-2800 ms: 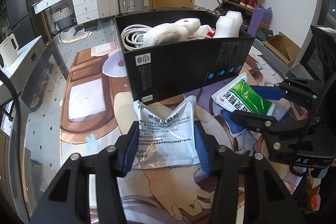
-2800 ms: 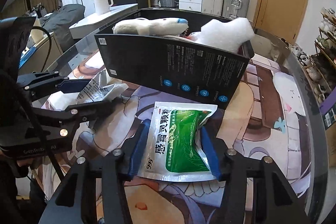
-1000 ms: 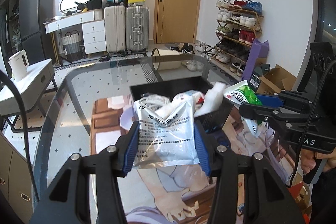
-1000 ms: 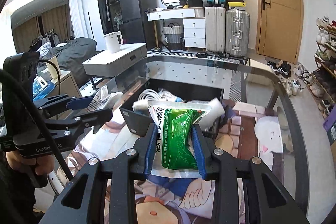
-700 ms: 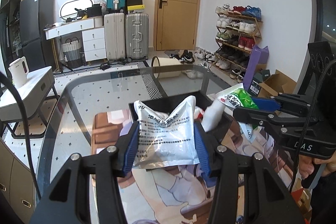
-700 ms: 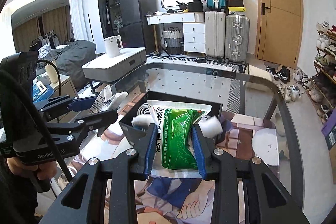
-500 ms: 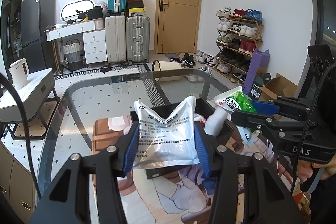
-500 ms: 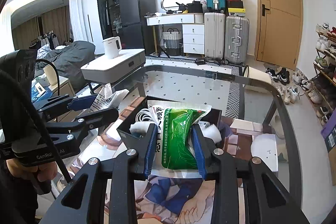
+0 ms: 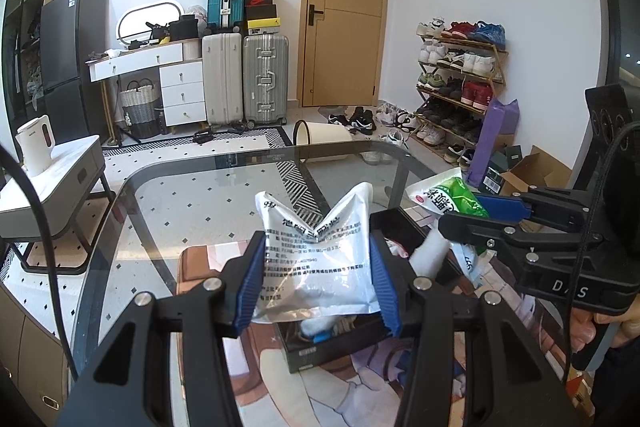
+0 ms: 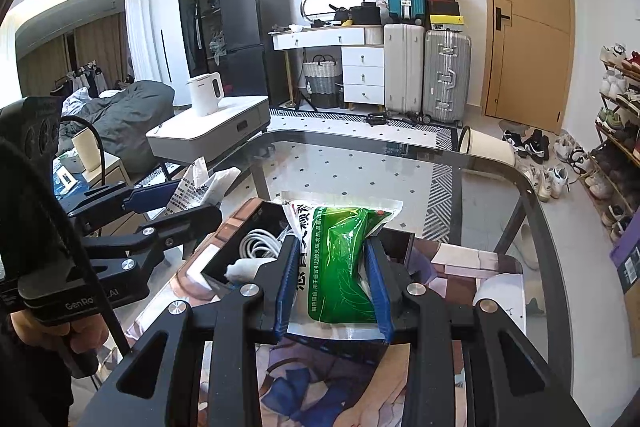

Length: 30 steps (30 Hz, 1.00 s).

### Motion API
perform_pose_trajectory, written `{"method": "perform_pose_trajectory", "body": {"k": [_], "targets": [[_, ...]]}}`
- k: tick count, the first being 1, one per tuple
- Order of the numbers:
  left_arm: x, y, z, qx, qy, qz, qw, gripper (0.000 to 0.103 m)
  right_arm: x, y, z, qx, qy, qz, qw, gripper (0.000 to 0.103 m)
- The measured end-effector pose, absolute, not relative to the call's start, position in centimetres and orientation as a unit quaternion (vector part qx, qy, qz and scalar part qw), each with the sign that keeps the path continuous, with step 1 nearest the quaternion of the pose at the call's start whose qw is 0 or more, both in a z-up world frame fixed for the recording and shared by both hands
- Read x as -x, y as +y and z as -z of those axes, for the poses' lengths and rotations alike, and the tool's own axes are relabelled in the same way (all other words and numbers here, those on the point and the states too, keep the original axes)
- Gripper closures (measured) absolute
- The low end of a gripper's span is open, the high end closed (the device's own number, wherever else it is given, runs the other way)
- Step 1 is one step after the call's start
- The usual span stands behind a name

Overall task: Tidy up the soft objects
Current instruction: 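Lift the white pouch with left tool while right tool lifts the green packet toward the box, then lower the white pouch into the box with left tool while right tool drops the green packet in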

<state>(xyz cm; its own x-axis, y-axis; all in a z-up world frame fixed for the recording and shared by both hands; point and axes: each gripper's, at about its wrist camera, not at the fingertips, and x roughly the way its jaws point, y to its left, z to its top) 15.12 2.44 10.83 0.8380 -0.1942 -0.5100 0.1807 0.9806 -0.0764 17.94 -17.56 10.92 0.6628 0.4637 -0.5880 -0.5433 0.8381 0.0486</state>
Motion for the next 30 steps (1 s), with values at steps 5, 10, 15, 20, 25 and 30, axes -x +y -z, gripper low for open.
{"method": "perform_pose_trajectory", "body": {"k": [5,10,15,20,25,30], "targets": [[-16.5,2.5,-10.4,0.01,0.272,0.099,0.957,0.054,-19.1,-17.3,-10.5,0.068,0.311,-0.277,0.907,0.07],[-17.2,2.6,-10.2,0.007,0.273,0.099,0.957,0.054,-20.2,-16.9,-10.1,0.073,0.319,-0.279,0.903,0.07],[-19.1,2.1,-9.5,0.001,0.285,0.101,0.953,0.054,-21.6,-16.6,-9.4,0.077,0.329,-0.278,0.899,0.07],[-20.5,1.5,-8.6,-0.003,0.294,0.104,0.95,0.054,-23.0,-16.2,-8.4,0.083,0.342,-0.276,0.894,0.07],[-21.6,0.6,-7.7,-0.012,0.302,0.106,0.947,0.054,-24.1,-15.9,-7.3,0.088,0.353,-0.275,0.89,0.07],[-22.2,-0.1,-6.7,-0.016,0.312,0.109,0.944,0.054,-25.4,-15.3,-6.4,0.102,0.361,-0.272,0.886,0.07]]}}
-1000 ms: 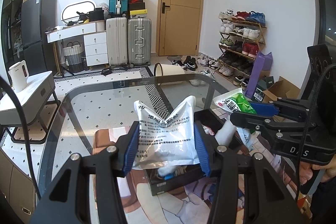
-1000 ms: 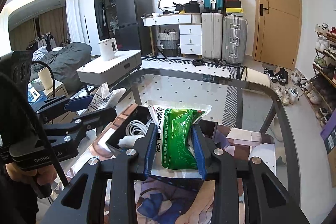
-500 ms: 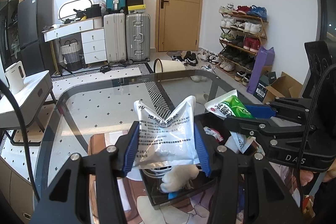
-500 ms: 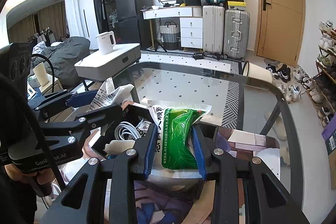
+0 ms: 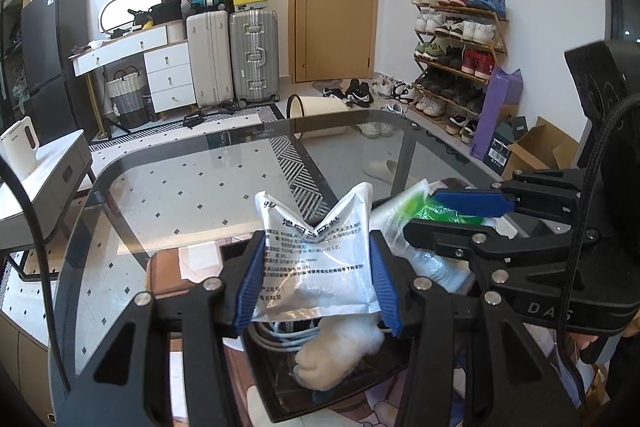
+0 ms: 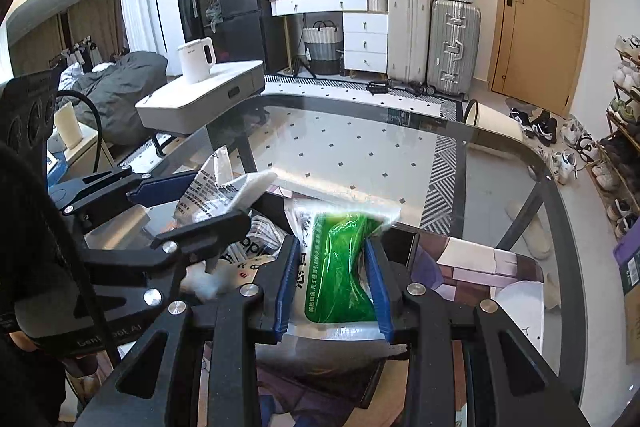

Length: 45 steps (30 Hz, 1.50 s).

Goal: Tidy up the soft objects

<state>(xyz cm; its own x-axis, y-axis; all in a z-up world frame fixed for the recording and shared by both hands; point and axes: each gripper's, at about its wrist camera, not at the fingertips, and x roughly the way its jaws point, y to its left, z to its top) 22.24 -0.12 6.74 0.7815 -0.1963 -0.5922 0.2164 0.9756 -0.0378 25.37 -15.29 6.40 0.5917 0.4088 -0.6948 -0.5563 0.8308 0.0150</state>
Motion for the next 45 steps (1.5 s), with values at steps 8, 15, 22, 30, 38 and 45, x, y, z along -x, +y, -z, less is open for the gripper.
{"method": "perform_pose_trajectory", "body": {"k": [8,15,22,30,38,45], "targets": [[-22.9,-0.4,-5.8,-0.018,0.322,0.112,0.94,0.054,-26.5,-15.3,-5.0,0.11,0.37,-0.271,0.882,0.07],[-23.0,-0.6,-5.5,-0.017,0.326,0.114,0.938,0.052,-26.8,-14.9,-4.5,0.124,0.368,-0.265,0.883,0.07],[-22.4,0.0,-5.9,-0.003,0.329,0.121,0.937,0.043,-25.0,-16.1,-6.0,0.115,0.337,-0.267,0.895,0.063],[-19.6,1.5,-7.6,0.034,0.298,0.123,0.946,0.005,-22.4,-18.6,-8.0,0.086,0.3,-0.244,0.918,0.017],[-16.5,2.7,-8.8,0.037,0.263,0.109,0.958,0.0,-19.5,-19.6,-8.7,0.079,0.272,-0.256,0.924,0.005],[-14.1,2.9,-9.0,0.034,0.238,0.093,0.966,0.0,-17.4,-19.7,-8.3,0.073,0.248,-0.264,0.929,0.001]]}}
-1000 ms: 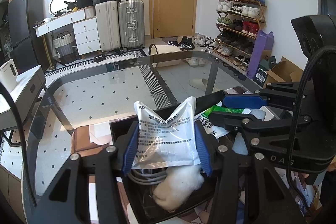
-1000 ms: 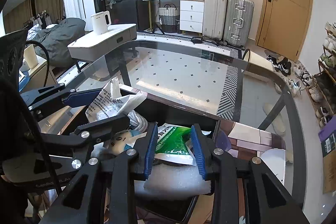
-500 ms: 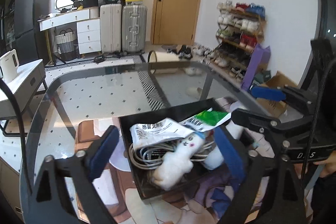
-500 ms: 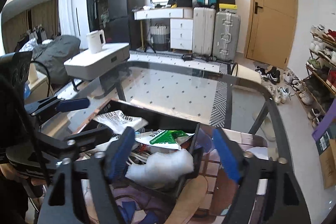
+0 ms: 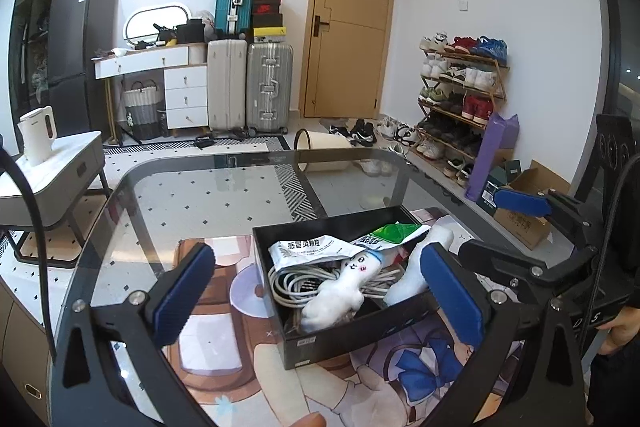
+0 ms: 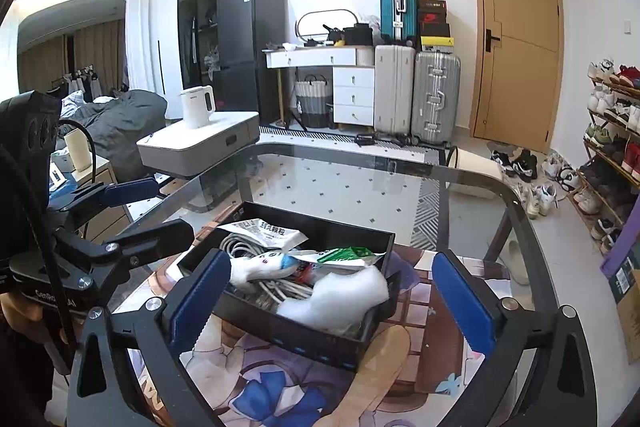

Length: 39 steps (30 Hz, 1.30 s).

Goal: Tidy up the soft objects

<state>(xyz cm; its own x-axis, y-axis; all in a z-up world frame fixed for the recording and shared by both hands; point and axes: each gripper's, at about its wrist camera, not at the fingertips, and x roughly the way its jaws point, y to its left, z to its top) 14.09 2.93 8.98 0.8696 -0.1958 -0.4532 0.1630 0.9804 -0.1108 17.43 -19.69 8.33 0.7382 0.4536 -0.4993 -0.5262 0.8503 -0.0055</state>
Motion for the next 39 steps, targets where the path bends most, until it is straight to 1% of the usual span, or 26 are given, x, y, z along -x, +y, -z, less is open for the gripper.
{"method": "perform_pose_trajectory", "body": {"k": [12,22,39], "targets": [[-11.8,2.4,-7.0,0.018,0.216,0.07,0.974,0.0,-15.4,-20.5,-5.8,0.056,0.221,-0.271,0.935,0.001],[-11.6,2.6,-4.9,0.005,0.211,0.026,0.977,0.0,-14.9,-20.9,-4.2,0.047,0.205,-0.264,0.941,0.001],[-11.9,3.8,-3.9,0.033,0.212,-0.005,0.977,0.0,-13.7,-20.6,-3.7,0.064,0.184,-0.25,0.948,0.0]]}}
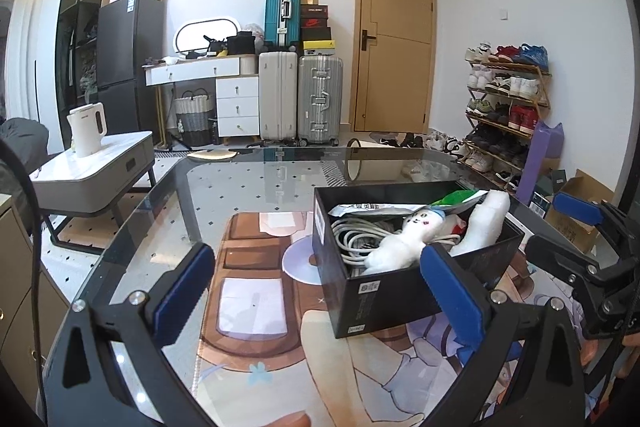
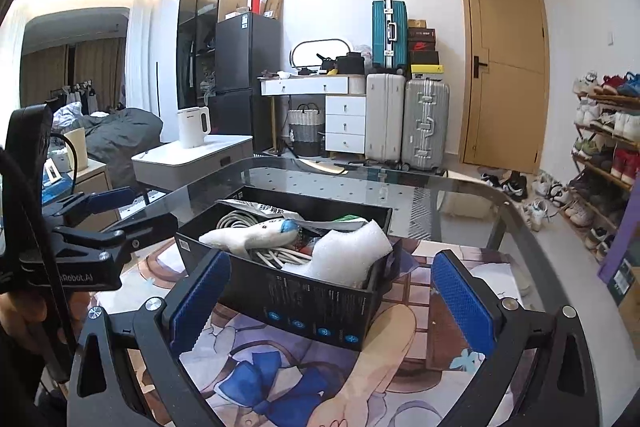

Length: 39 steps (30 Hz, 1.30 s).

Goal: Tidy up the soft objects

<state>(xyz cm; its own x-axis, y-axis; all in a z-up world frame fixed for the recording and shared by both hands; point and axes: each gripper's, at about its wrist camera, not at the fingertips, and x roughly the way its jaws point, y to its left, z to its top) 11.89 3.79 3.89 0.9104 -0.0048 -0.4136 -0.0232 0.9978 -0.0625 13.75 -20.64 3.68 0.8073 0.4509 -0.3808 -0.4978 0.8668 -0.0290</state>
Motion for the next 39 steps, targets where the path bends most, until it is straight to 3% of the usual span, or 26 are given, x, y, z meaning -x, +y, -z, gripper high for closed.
{"method": "perform_pose_trajectory", "body": {"k": [39], "targets": [[-11.0,3.5,-4.2,0.027,0.203,0.001,0.979,0.0,-13.7,-21.4,-3.8,0.042,0.174,-0.249,0.952,0.0]]}}
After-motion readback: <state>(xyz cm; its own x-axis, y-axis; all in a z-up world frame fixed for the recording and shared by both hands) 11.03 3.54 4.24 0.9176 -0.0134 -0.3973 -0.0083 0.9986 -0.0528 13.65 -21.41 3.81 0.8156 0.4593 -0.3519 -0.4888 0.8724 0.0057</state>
